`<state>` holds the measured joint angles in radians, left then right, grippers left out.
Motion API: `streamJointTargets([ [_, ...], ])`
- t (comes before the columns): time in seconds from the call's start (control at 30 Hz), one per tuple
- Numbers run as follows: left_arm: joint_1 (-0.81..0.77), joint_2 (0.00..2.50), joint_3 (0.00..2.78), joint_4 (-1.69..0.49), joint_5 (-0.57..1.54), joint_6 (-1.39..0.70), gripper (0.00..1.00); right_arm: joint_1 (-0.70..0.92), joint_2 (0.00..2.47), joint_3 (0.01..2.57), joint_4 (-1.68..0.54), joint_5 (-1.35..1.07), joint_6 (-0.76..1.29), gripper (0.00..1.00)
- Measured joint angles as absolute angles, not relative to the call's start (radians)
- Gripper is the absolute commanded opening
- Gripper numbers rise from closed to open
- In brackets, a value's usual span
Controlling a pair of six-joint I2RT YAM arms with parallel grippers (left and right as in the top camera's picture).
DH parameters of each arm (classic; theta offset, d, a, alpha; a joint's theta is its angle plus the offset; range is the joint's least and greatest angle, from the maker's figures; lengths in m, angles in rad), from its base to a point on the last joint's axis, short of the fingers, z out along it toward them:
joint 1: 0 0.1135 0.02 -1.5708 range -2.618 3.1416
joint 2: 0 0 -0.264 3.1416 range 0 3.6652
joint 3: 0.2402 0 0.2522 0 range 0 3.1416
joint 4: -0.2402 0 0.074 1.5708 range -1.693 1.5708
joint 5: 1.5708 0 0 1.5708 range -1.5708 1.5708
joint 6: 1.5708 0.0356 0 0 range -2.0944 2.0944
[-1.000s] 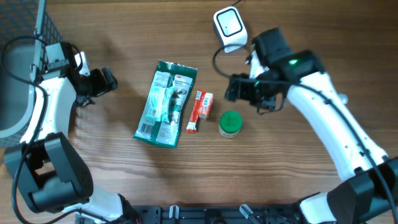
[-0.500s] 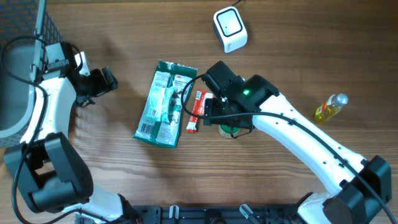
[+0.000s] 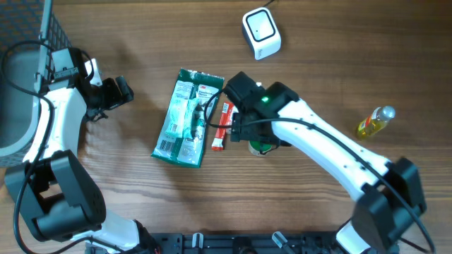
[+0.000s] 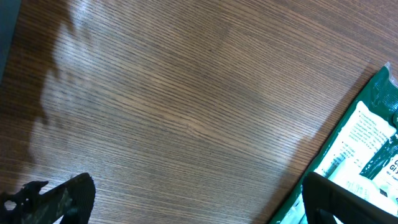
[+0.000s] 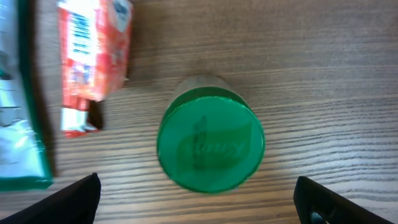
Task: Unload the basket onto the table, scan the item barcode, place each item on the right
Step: 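Lower the right gripper and grasp the green-lidded jar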
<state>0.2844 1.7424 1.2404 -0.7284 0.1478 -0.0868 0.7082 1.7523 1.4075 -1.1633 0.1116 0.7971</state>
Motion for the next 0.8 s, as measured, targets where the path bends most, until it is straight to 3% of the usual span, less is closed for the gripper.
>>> streamJointTargets([
  [0.2, 0.284, 1.742, 1.24, -0.728, 0.148, -0.086, 1.0, 0.708, 1.864, 1.407, -1.166, 0.105, 0.812, 0.97],
  [0.47, 0.284, 1.742, 1.24, -0.728, 0.148, -0.087, 1.0, 0.708, 1.898, 1.407, -1.164, 0.131, 0.829, 0.74],
  [0.8, 0.284, 1.742, 1.24, -0.728, 0.148, -0.087, 1.0, 0.708, 1.898, 1.407, -1.161, 0.258, 0.738, 0.71],
])
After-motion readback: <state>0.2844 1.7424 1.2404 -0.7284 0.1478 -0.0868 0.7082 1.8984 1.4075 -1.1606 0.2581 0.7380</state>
